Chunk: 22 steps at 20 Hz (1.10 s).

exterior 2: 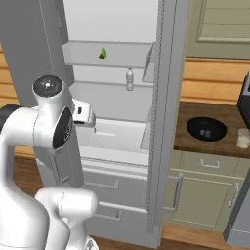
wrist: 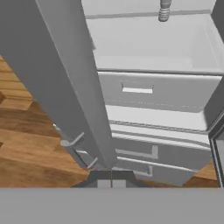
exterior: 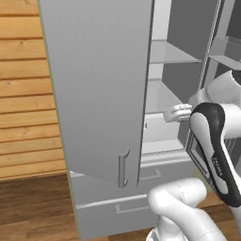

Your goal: Grab a lemon wedge from the fridge and one ice cube from the ice bowl, and put them in the glass of lemonade.

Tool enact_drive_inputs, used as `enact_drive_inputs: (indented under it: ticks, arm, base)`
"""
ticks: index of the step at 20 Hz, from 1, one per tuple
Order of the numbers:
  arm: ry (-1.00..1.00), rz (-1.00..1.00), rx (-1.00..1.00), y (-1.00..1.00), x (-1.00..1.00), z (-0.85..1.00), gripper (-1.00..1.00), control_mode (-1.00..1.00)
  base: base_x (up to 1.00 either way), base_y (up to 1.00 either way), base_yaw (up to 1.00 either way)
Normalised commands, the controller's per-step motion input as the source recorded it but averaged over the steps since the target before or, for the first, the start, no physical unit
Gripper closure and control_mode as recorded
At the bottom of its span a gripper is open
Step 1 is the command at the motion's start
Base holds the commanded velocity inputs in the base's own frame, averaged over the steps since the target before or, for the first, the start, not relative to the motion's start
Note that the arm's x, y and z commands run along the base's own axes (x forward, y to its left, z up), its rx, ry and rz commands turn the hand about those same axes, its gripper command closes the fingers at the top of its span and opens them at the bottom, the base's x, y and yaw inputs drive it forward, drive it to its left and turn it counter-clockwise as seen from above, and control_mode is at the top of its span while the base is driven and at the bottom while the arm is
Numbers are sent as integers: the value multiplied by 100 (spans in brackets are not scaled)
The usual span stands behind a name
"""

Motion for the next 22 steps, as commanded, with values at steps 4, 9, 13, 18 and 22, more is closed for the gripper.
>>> enact_drive_inputs:
  ticks: [4, 9, 13, 18, 22]
  arm:
    - [0, 15, 13, 11, 61, 1, -100, -100]
    - [6, 33, 4, 10, 57, 42, -100, -100]
    - [1, 36, 0, 16, 11, 35, -100, -100]
    - [0, 29, 0, 27, 4, 14, -100, -100]
    - [-14, 14, 0, 42, 4, -9, -100, -100]
  base:
    - [0, 0, 0]
    - [0, 0, 0]
    - [0, 0, 0]
    - [0, 0, 0]
    - [0, 0, 0]
